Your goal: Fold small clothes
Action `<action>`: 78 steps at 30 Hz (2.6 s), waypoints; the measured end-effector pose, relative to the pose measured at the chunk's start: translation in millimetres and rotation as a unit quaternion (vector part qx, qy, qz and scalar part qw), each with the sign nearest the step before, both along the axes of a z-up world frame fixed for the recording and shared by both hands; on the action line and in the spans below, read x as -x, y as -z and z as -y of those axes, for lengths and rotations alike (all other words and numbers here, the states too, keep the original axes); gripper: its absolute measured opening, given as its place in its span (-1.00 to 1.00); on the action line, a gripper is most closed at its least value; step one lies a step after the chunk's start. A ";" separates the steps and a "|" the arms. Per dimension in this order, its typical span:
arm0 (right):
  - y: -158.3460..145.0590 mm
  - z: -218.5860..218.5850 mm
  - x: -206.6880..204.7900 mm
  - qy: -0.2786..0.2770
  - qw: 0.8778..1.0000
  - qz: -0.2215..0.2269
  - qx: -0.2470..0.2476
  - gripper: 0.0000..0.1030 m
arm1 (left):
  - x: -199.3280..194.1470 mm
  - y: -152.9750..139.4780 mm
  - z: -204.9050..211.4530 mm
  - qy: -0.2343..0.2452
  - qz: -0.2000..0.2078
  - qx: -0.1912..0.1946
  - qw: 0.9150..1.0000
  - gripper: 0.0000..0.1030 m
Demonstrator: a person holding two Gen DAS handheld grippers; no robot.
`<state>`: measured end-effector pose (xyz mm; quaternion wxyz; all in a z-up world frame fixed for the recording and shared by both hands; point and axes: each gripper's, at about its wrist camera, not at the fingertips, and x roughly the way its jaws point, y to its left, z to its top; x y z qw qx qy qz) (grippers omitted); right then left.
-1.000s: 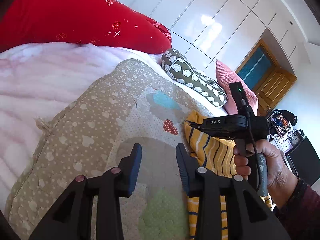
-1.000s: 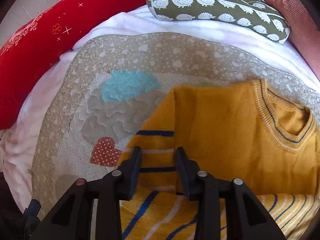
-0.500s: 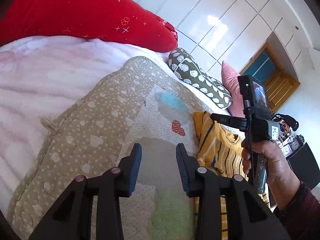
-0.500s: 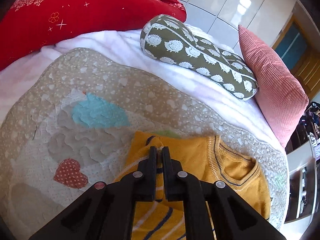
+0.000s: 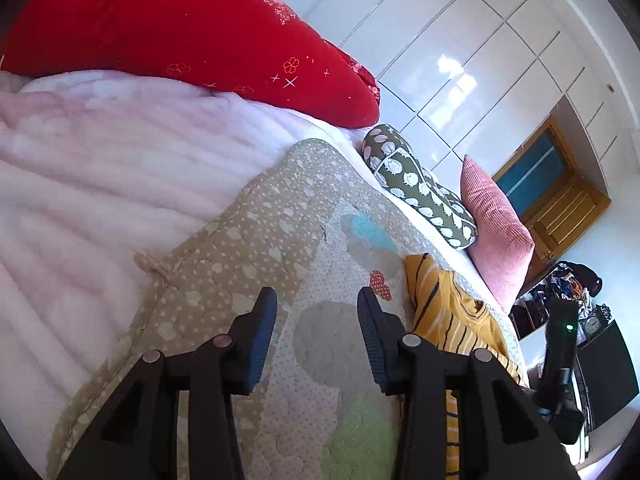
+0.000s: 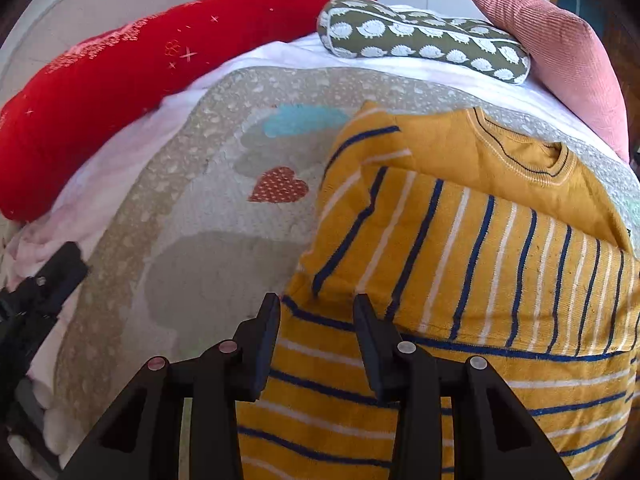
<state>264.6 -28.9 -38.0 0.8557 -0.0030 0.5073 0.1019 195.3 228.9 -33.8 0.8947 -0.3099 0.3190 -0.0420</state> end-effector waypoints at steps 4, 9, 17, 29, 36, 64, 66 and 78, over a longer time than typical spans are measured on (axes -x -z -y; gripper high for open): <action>9.0 -13.5 -17.7 0.020 0.998 0.040 0.033 -0.44 | 0.7 -2.5 -0.4 -0.012 0.001 -0.019 1.000 -0.22; 5.8 -31.1 -21.3 -0.011 0.999 0.048 0.020 -0.76 | -0.9 3.5 -16.0 -0.039 -0.020 -0.016 0.999 -0.22; 11.6 -80.2 -14.3 -0.097 0.995 0.009 -0.038 -0.93 | -2.5 12.1 -30.6 -0.059 -0.038 -0.010 0.997 -0.22; -55.8 135.5 64.2 0.032 0.997 0.076 -0.004 -0.62 | 4.9 -10.3 44.8 0.059 -0.024 -0.053 0.997 -0.10; -55.4 299.5 78.6 0.220 0.971 0.077 -0.051 -0.48 | 51.5 -20.2 132.7 0.165 -0.035 -0.104 0.980 0.16; 8.9 262.5 278.9 0.093 0.986 0.029 -0.138 -0.36 | 160.7 15.2 186.9 0.182 -0.165 -0.145 0.958 -0.79; 15.5 258.4 275.9 0.090 0.980 0.015 -0.177 -0.84 | 164.3 10.6 180.1 0.177 -0.168 -0.142 0.959 -0.79; 1.5 261.4 332.6 0.069 0.978 0.035 -0.192 -0.79 | 209.2 7.9 163.1 0.203 -0.165 -0.143 0.955 -0.77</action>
